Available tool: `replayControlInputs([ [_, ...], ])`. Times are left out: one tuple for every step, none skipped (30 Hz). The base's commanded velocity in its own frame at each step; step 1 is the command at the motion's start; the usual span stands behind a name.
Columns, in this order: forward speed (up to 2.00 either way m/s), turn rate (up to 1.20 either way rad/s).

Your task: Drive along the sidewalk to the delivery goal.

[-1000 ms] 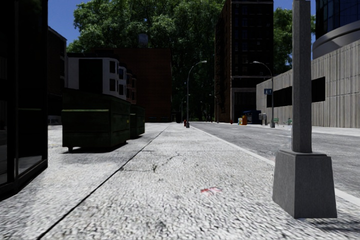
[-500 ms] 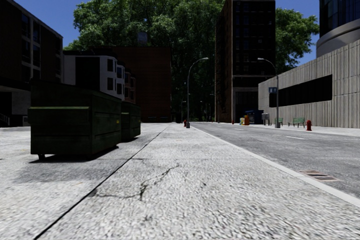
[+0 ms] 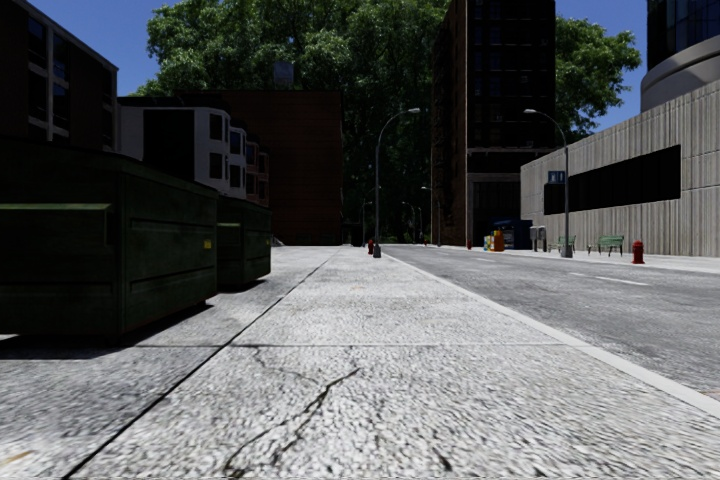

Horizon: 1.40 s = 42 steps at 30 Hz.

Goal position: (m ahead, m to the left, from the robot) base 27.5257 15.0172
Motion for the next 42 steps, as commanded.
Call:
replayControlInputs([
  [2.0,0.0],
  [2.0,0.0],
  [2.0,0.0],
  [2.0,0.0],
  [2.0,0.0],
  [2.0,0.0],
  [2.0,0.0],
  [2.0,0.0],
  [2.0,0.0],
  [2.0,0.0],
  [2.0,0.0],
  [2.0,0.0],
  [2.0,0.0],
  [2.0,0.0],
  [2.0,0.0],
  [2.0,0.0],
  [2.0,0.0],
  [2.0,0.0],
  [2.0,0.0],
  [2.0,0.0],
  [2.0,0.0],
  [2.0,0.0],
  [2.0,0.0],
  [2.0,0.0],
  [2.0,0.0],
  [2.0,0.0],
  [2.0,0.0],
  [2.0,0.0],
  [2.0,0.0],
  [2.0,0.0],
  [2.0,0.0],
  [2.0,0.0],
  [2.0,0.0],
  [2.0,0.0],
  [2.0,0.0],
  [2.0,0.0],
  [2.0,0.0],
  [2.0,0.0],
  [2.0,0.0],
  [2.0,0.0],
  [2.0,0.0],
  [2.0,0.0],
])
